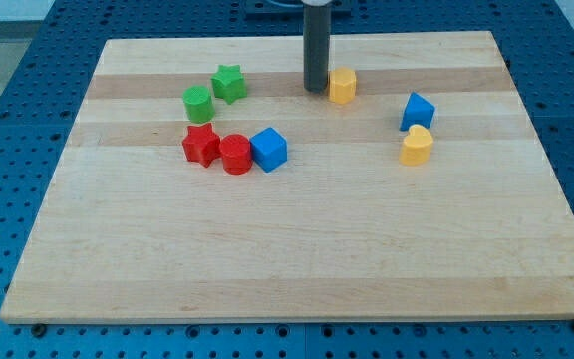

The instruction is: Move the yellow hexagon above to the blue triangle

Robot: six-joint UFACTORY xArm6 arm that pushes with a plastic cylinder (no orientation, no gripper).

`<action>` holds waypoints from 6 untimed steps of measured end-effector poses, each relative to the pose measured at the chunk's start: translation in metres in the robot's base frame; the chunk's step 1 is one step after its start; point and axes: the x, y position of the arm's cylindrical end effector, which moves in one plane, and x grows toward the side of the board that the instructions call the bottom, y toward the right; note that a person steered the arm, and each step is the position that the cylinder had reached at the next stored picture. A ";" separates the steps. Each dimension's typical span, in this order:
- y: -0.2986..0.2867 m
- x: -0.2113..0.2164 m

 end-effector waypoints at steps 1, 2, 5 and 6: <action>0.000 0.007; 0.000 0.003; -0.009 -0.028; -0.013 -0.008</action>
